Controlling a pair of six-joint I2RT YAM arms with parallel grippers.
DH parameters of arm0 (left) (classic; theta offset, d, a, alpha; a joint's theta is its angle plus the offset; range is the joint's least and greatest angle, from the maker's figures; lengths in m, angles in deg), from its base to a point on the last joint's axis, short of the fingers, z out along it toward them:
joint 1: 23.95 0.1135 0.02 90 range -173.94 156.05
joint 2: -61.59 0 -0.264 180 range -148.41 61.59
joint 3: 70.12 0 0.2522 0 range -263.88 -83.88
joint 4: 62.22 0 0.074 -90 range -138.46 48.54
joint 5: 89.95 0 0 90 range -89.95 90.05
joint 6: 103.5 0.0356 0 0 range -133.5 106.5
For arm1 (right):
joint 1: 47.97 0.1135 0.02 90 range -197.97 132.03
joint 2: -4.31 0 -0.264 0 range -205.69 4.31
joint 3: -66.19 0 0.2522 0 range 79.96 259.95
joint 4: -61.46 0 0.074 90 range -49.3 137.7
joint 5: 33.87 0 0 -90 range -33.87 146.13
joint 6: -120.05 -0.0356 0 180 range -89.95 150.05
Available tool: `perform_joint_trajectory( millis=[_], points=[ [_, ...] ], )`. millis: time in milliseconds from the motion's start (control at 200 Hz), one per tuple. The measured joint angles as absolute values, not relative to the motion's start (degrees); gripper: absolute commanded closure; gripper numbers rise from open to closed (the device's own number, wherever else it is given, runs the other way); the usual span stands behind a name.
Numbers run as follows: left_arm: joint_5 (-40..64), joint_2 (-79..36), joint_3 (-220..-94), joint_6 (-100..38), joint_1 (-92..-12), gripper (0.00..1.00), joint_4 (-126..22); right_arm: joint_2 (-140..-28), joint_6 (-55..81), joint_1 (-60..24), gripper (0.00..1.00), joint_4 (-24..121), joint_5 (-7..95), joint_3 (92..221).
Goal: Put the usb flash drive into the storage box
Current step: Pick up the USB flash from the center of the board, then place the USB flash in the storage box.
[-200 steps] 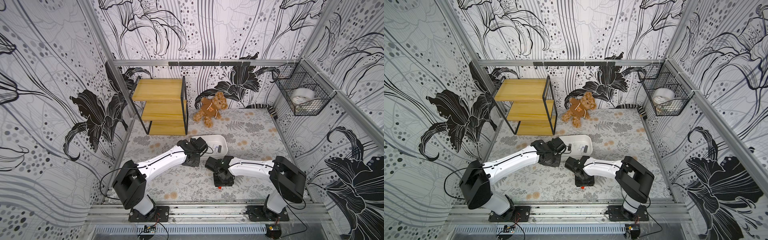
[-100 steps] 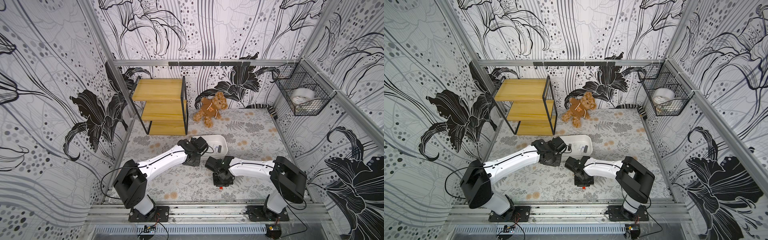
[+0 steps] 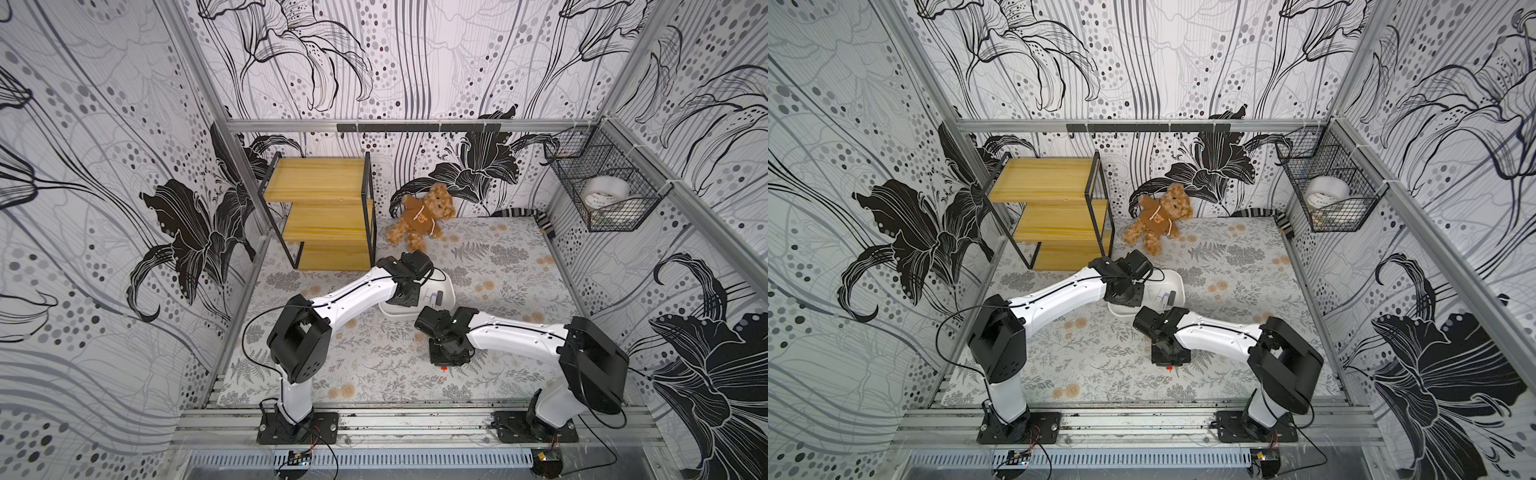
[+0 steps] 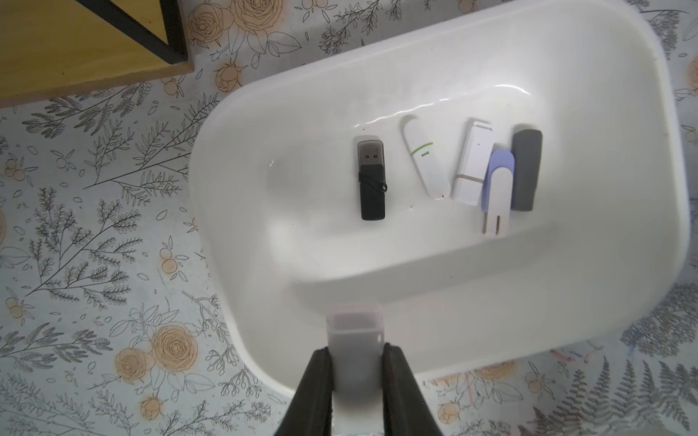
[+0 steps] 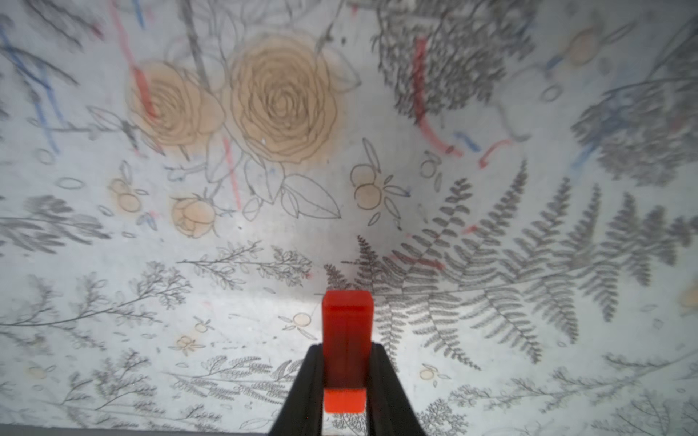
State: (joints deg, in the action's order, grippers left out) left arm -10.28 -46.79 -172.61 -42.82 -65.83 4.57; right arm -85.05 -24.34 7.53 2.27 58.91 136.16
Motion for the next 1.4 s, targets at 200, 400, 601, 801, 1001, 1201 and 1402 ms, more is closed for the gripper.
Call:
perform_joint_trajectory(
  millis=[200,400,601,801,1001,1201,1402],
  points=[
    [-9.31,-52.6,-172.61,-41.47,-63.67,1.0,1.23,-78.38,-24.34,4.84,1.0,-1.03,61.19,136.53],
    [-8.94,-56.95,-173.15,-40.7,-62.64,1.0,-2.07,-76.09,-24.34,3.66,1.0,-3.63,62.63,136.53],
    [-8.75,-60.01,-174.9,-40.64,-62.03,1.0,-3.23,-75.39,-24.34,3.12,1.0,-4.9,63.07,136.53],
    [-9.18,-61.37,-177.72,-40.68,-61.57,1.0,-3.05,-75.11,-24.34,2.92,1.0,-5.05,63.07,136.51],
    [-9.55,-61.32,-178.68,-40.7,-60.87,1.0,-2.97,-75.11,-24.3,2.55,1.0,-5.01,63.07,136.42],
    [-9.42,-61.39,-180.06,-40.7,-60.52,1.0,-2.11,-75.11,-23.62,2.46,1.0,-4.99,63.05,136.29],
    [-9.42,-61.89,-180.24,-40.88,-60.48,0.95,-2.03,-75.13,-23.16,2.13,1.0,-5.01,63.05,136.29]
  ],
)
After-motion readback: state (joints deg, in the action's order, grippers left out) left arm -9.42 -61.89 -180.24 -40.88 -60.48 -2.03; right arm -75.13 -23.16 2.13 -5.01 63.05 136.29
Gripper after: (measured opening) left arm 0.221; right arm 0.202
